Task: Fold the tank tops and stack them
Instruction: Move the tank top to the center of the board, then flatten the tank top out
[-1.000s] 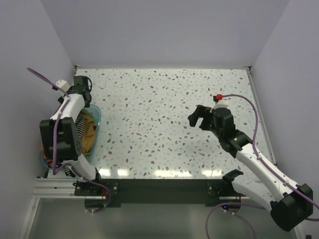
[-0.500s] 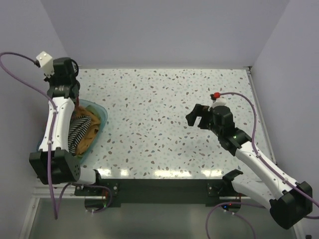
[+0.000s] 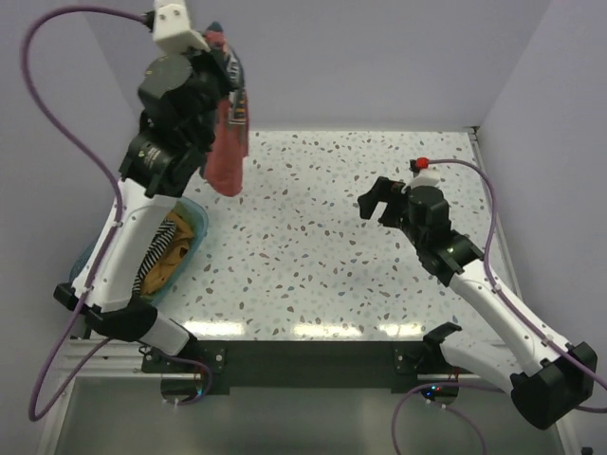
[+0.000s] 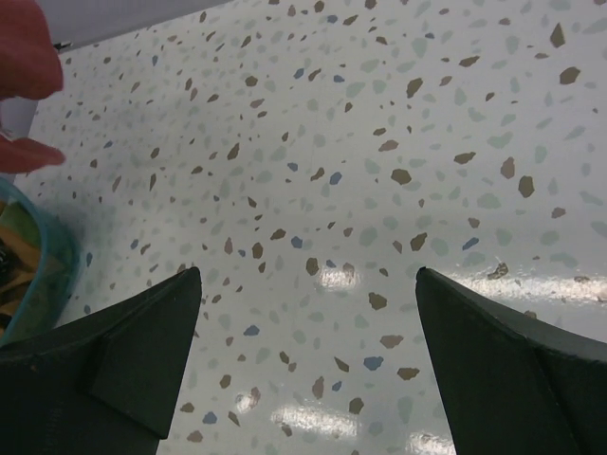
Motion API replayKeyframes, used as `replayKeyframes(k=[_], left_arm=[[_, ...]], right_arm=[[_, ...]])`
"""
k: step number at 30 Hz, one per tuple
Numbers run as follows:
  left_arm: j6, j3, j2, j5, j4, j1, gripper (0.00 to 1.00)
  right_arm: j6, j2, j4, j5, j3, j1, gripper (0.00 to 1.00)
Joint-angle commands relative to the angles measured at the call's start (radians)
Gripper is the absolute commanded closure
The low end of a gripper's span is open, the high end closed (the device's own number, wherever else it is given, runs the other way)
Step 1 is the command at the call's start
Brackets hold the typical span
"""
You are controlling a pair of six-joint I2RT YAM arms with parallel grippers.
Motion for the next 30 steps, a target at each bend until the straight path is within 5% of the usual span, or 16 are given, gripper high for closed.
replayKeyframes(k=[1,7,10,14,17,24,30], left_arm=[[0.077,0.041,0.101,0.063,0.036,-0.181,1.0],[0.024,0.011,0.162,0.072,0.053,-0.32,1.0],[-0.032,-0.173,0.109,0.067,0.11,-0.315,0.96],[-0.17,-0.462,0.078,0.188,0.121,-0.235,0.47],[-0.286,-0.657,0.058,0.311,0.154,-0.119,0.36],[-0.414,-0.978,0.016,0.377,0.239,-0.017,0.33],[-0.526,-1.155,0.017,0.319,0.251,0.055,0.44]], right_arm=[[-0.012,-0.021,-0.053,0.159,0.09,0.002,0.01],[0.001,-0.048,-0.115,0.258,0.115,0.0,0.01],[0.006,-0.054,-0.115,0.253,0.094,0.0,0.01],[0.001,-0.024,-0.119,0.232,0.075,0.0,0.02],[-0.008,0.016,-0.116,0.189,0.055,0.002,0.01],[0.008,0.073,-0.141,0.219,-0.038,0.002,0.01],[0.038,0.134,-0.139,0.252,-0.095,0.0,0.02]])
